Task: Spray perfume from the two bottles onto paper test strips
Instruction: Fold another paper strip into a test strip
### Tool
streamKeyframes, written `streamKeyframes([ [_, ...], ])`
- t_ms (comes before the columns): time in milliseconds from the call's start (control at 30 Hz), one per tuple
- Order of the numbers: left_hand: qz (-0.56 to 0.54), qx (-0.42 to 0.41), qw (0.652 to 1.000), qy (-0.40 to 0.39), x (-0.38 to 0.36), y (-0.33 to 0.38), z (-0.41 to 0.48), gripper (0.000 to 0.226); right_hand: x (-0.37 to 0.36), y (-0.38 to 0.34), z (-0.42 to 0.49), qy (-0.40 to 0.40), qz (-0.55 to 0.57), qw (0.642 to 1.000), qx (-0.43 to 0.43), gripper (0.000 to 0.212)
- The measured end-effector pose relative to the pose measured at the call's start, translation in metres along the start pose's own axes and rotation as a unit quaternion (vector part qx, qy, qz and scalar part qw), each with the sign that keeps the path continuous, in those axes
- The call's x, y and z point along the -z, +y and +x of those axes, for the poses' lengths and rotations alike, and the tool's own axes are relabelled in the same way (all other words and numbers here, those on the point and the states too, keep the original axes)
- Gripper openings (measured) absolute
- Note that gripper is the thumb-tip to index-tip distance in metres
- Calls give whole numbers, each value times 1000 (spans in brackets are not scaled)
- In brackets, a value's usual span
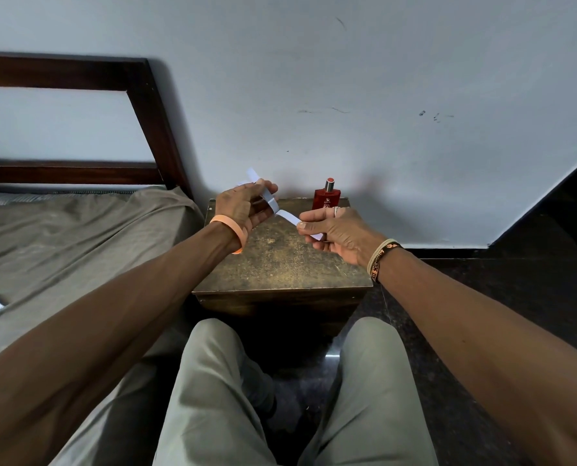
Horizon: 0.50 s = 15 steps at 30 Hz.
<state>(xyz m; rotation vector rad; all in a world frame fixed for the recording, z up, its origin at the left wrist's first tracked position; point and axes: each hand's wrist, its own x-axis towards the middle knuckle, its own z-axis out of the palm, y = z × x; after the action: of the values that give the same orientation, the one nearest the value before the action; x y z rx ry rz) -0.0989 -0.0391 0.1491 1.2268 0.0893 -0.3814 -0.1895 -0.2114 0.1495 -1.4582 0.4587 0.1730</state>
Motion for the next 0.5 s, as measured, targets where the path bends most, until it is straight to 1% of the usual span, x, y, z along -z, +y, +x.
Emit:
streamKeyframes([
  [167, 7, -11, 1000, 5, -2, 1, -2, 16, 1, 1, 1, -11, -5, 1000, 1, 23],
  [333, 19, -25, 999, 5, -2, -1, -2, 11, 1, 0, -1, -40, 10, 999, -4, 31],
  [433, 51, -43, 998, -14, -2, -2, -7, 19, -1, 0, 0, -23, 30, 999, 1, 29],
  [500, 87, -60, 994, -26, -2, -5, -11, 14, -2, 1, 2, -7, 37, 999, -2, 28],
])
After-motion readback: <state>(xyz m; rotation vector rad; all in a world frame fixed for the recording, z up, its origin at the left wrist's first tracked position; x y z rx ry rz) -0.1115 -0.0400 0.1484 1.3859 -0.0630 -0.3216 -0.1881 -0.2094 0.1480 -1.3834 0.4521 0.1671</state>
